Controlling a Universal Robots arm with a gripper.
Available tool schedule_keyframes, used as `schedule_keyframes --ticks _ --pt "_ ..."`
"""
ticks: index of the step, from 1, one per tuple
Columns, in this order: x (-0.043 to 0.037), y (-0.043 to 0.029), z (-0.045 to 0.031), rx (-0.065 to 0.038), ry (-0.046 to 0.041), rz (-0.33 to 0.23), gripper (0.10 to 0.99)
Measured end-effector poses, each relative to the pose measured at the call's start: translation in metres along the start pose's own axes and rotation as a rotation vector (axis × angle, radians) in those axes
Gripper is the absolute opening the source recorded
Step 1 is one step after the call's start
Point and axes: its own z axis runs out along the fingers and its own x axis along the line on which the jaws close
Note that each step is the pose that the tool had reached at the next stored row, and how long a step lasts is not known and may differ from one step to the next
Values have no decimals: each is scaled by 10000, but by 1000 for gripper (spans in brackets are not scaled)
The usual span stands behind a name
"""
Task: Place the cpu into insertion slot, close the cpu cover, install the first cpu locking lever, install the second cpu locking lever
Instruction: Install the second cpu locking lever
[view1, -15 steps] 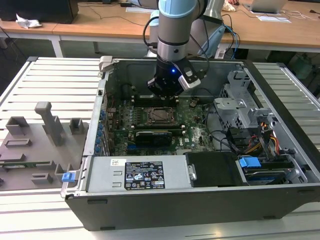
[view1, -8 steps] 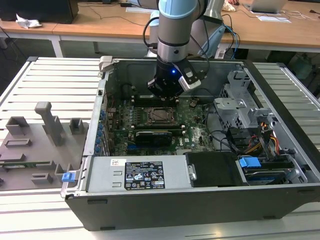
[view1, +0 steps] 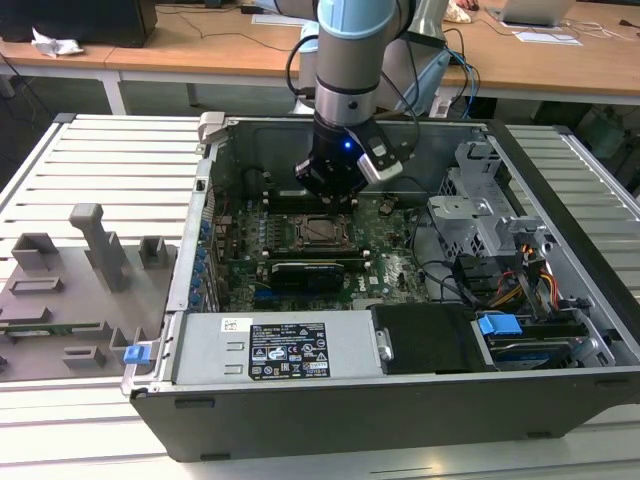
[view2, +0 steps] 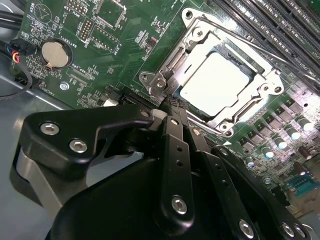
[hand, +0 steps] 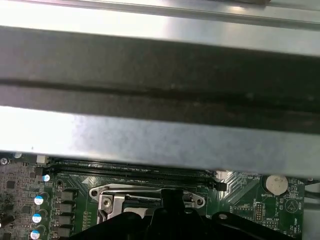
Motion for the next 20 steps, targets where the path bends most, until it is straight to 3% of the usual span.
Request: schedule_keyframes --ticks 9,17,20 --pt "4 -44 -3 1 1 1 106" --pt "10 -129 -9 1 0 1 106" --pt "8 -125 -94 1 0 1 106"
